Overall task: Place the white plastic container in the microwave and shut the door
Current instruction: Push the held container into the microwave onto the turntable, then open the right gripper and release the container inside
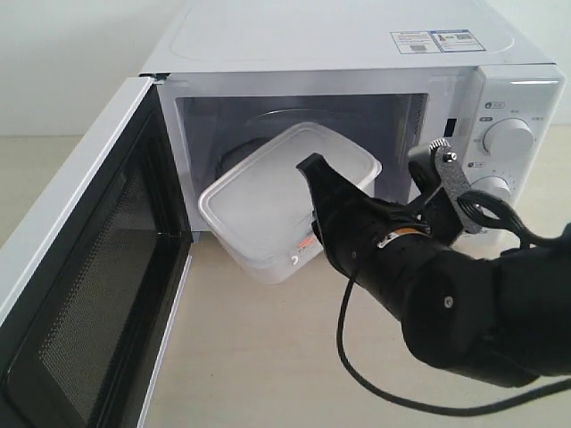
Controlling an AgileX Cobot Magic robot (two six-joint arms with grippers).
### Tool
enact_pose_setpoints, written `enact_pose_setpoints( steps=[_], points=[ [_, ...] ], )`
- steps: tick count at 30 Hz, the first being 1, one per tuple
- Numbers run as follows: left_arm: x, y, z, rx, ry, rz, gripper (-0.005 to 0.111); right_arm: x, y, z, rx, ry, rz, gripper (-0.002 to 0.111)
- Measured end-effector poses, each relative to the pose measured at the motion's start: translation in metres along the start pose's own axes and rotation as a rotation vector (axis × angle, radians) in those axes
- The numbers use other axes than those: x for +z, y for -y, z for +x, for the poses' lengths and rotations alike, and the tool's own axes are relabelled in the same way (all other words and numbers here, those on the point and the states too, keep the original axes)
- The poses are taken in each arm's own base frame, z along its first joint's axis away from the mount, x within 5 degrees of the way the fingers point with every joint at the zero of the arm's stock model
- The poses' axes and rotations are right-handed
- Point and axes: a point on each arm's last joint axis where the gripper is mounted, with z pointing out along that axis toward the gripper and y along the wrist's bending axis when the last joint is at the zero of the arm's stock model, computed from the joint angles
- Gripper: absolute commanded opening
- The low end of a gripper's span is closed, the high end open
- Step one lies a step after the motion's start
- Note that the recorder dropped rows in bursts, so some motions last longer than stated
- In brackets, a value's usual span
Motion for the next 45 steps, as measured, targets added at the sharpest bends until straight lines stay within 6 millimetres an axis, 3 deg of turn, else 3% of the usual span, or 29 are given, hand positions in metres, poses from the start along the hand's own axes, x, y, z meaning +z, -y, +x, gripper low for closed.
enact_pose_setpoints(
  steps=[13,22,35,41,45],
  points=[
    [0.000,0.000,0.000,0.000,0.000,0.000,0.004,0.038,-0.017,-0.020,0.010,0.037,-0.023,0.000],
    [0.000,0.000,0.000,0.000,0.000,0.000,0.004,0.069,-0.016,-0.015,0.065,0.034,-0.009,0.000],
    [0.000,0.000,0.000,0.000,0.000,0.000,0.004,0.091,-0.021,-0.028,0.158,0.130,-0.055,0.000],
    [0.000,0.000,0.000,0.000,0.000,0.000,0.004,0.104,-0.016,-0.023,0.182,0.125,-0.038,0.000],
    [0.000,0.000,0.000,0.000,0.000,0.000,0.004,0.109,-0.020,-0.021,0.174,0.120,-0.052,0.017]
  ],
)
